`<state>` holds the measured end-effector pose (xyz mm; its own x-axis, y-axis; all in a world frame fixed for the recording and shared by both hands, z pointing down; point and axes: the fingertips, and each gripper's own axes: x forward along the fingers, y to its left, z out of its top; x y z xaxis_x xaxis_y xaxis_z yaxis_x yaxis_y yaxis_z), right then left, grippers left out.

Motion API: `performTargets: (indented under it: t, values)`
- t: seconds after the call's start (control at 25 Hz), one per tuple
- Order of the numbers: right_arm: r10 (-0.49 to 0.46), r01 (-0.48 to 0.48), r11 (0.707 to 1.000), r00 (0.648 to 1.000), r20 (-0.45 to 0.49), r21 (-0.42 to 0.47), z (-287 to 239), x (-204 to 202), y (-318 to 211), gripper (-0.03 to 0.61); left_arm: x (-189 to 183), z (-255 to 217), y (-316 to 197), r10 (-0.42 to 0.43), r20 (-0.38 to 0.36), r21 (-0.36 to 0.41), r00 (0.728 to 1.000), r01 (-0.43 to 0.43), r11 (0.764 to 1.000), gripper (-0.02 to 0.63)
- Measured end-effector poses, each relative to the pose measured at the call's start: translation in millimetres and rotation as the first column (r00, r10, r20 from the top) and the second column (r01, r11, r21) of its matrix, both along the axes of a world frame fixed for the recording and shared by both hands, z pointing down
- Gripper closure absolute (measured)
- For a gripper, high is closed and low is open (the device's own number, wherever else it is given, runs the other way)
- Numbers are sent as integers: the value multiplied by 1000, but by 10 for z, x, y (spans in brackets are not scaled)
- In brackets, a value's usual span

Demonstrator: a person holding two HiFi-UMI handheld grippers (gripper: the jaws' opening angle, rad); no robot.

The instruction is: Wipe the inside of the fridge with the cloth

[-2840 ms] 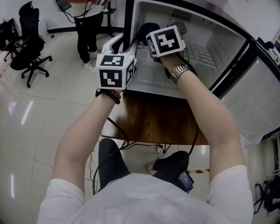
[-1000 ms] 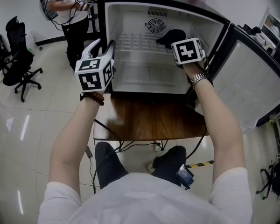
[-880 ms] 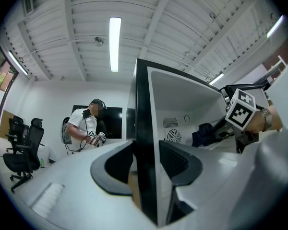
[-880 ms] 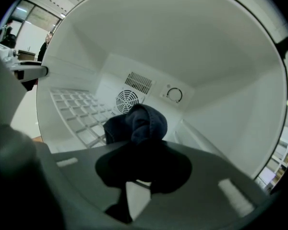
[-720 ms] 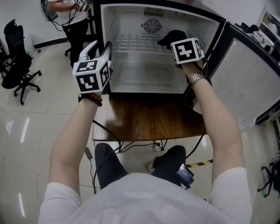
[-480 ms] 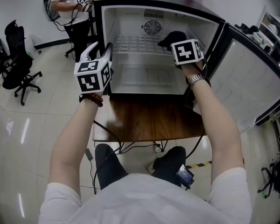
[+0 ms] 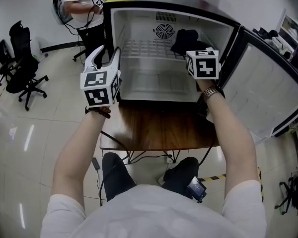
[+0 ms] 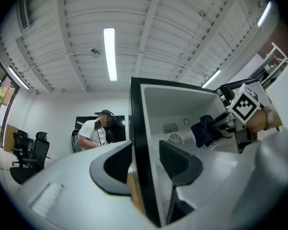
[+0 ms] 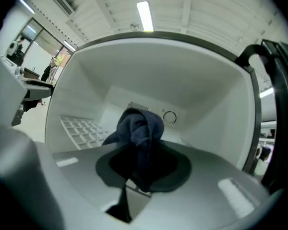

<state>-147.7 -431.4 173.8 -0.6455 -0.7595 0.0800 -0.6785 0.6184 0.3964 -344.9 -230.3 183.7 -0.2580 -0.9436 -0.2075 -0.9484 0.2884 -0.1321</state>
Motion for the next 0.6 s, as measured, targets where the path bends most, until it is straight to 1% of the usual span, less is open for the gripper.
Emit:
performTargets:
  t: [0.16,0.24,0.4,0.44,0.52,0.6]
  values:
    - [-55,54,998,997,53,23,-100,-2,131,515,263,-221,90,-2,88,54,996,-3,999,458]
    - [-106,103,994,991,78,38,-155,-27,224,515,419,-292,54,29,105,63,994,-36,997,457]
    - [-224,217,974,967,121,69,-268,-106,462,515,734,-363,-154,148,76,53,986,-152,987,448]
    - [-252,244,967,959,132,73,-297,-131,523,515,815,-388,-210,180,71,53,981,-184,981,432]
    - [-305,295,952,940,153,84,-352,-185,634,515,979,-435,-332,249,51,52,967,-251,967,393]
    - [-353,341,935,920,172,95,-389,-235,734,515,1123,-469,-461,326,3,50,945,-326,944,354]
